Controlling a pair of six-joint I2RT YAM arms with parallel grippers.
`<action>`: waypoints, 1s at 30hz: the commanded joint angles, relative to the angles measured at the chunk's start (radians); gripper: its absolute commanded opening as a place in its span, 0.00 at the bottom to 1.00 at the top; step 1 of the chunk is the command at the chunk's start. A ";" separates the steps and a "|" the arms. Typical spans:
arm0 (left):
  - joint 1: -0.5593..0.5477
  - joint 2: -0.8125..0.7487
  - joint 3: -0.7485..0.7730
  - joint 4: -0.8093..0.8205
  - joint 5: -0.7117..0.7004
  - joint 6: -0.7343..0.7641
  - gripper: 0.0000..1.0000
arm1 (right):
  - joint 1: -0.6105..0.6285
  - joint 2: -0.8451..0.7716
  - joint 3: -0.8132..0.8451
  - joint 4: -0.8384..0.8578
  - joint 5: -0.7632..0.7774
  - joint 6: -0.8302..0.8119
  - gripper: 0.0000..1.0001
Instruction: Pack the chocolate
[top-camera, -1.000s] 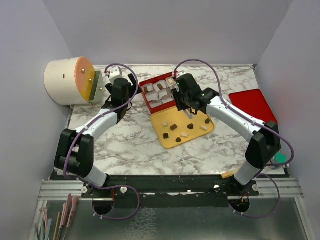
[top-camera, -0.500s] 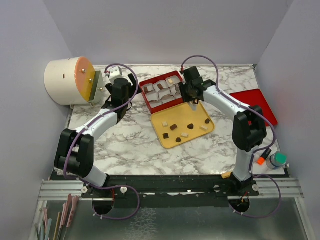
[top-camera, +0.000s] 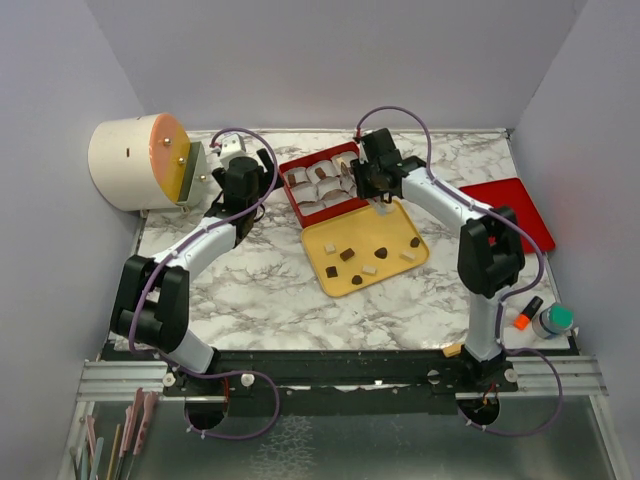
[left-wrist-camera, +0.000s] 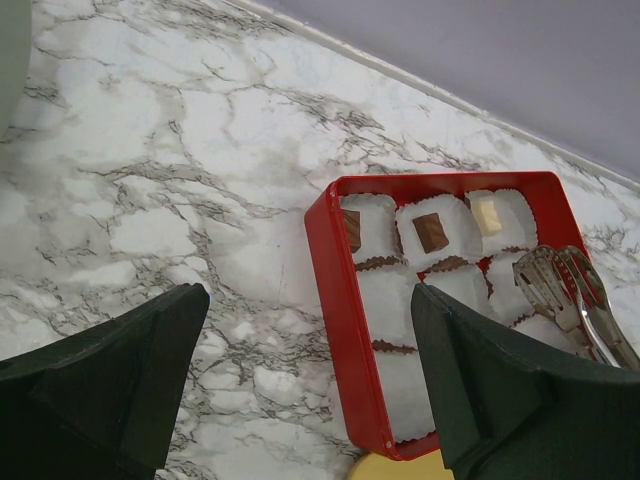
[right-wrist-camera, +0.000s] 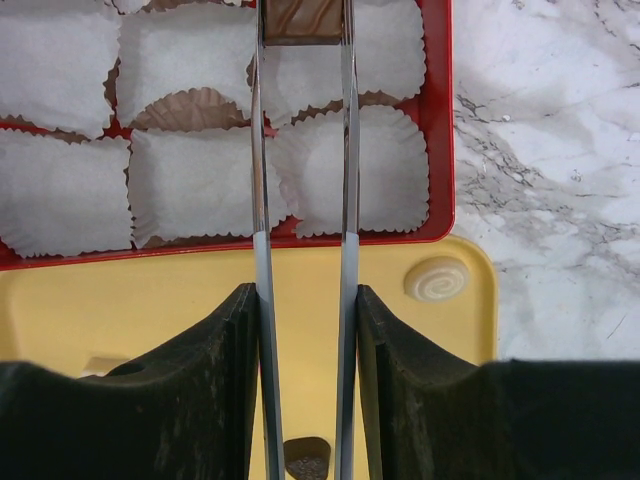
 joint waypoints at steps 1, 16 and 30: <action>-0.002 0.008 0.010 0.011 0.012 0.009 0.93 | -0.009 0.021 0.037 0.035 -0.009 -0.012 0.09; -0.003 0.013 0.010 0.011 0.009 0.012 0.93 | -0.018 0.051 0.047 0.031 0.002 -0.017 0.23; -0.002 0.019 0.010 0.011 0.009 0.012 0.93 | -0.029 0.060 0.056 0.031 -0.004 -0.012 0.35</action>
